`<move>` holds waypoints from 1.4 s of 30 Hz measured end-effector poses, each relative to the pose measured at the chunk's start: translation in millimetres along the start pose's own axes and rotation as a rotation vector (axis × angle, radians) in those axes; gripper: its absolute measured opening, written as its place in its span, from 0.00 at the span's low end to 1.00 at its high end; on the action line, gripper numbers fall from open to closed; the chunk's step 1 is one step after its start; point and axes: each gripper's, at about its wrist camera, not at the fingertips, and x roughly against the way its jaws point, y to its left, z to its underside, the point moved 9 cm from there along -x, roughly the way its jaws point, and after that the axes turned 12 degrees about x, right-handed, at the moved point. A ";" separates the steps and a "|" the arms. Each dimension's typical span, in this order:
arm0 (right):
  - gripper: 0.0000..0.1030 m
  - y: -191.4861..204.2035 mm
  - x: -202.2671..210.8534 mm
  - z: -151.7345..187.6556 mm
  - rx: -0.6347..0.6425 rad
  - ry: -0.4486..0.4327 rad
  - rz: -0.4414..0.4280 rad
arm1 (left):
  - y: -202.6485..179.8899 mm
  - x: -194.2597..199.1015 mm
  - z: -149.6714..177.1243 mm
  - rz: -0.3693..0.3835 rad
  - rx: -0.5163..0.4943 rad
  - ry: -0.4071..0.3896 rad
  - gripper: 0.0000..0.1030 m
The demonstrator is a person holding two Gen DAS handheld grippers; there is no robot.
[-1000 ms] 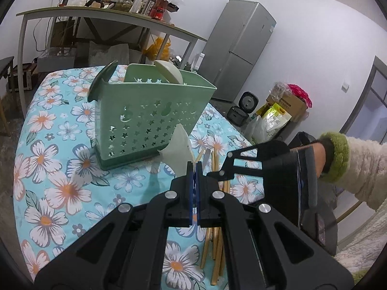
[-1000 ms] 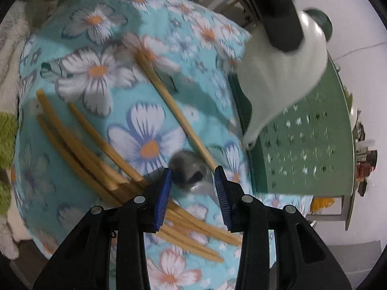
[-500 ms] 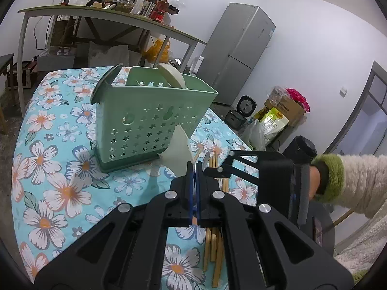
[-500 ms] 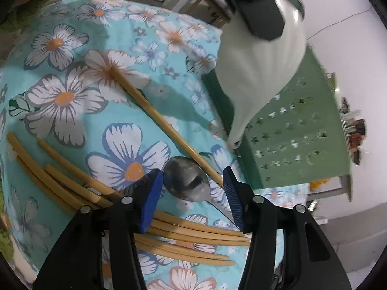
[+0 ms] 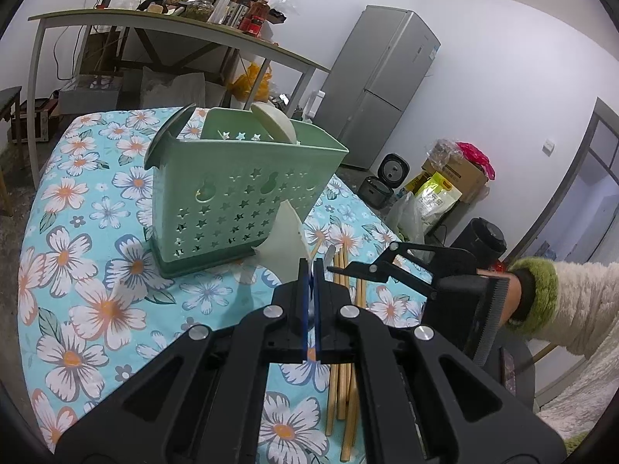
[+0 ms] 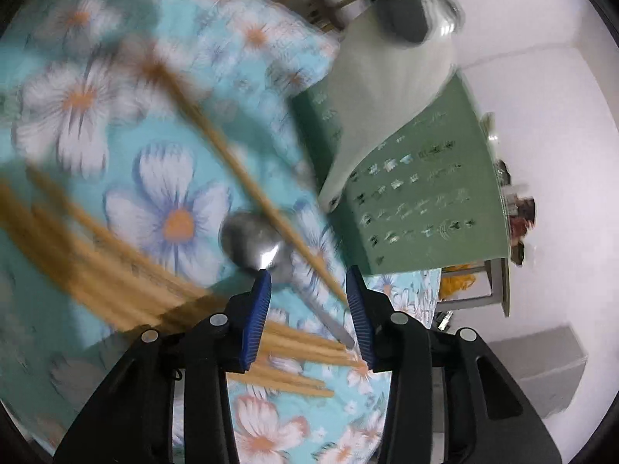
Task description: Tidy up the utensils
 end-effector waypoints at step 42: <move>0.03 -95.1 115.0 33.3 -0.823 -0.157 0.090 | -42.3 26.5 -12.2 -0.075 -0.164 -0.072 0.01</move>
